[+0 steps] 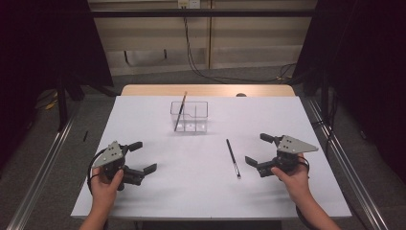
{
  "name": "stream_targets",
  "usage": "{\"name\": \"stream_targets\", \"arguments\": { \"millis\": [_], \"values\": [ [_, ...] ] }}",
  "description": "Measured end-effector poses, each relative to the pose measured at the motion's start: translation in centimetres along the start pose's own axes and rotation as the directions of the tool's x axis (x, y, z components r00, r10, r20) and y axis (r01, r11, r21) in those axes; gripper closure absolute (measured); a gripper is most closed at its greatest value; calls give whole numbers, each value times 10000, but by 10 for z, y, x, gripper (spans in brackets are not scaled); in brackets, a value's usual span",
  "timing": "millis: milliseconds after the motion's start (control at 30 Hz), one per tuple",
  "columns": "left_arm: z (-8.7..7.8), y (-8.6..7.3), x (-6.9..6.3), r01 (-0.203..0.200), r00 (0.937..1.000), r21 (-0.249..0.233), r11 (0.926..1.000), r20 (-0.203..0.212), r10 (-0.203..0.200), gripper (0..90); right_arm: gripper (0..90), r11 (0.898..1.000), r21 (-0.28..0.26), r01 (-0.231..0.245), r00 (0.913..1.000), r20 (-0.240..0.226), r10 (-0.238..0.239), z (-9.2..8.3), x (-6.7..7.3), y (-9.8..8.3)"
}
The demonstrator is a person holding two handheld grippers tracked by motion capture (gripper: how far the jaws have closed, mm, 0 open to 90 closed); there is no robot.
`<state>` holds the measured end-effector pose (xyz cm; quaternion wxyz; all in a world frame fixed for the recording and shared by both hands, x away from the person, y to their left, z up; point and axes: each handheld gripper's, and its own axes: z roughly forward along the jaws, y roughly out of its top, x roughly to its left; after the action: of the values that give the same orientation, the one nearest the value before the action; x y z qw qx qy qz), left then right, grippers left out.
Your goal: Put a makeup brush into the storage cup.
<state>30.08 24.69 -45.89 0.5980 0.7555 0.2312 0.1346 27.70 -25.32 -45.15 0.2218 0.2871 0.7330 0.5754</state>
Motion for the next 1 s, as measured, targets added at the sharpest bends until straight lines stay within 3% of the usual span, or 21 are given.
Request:
{"name": "stream_targets", "arguments": {
  "millis": [1000],
  "values": [
    [3, 2, -3, -111, 9999, 5, 9999, 98, 111, 0, 0, 9993, 313, -199, 9997, 176, 194, 42, -4, 11]
  ]
}}
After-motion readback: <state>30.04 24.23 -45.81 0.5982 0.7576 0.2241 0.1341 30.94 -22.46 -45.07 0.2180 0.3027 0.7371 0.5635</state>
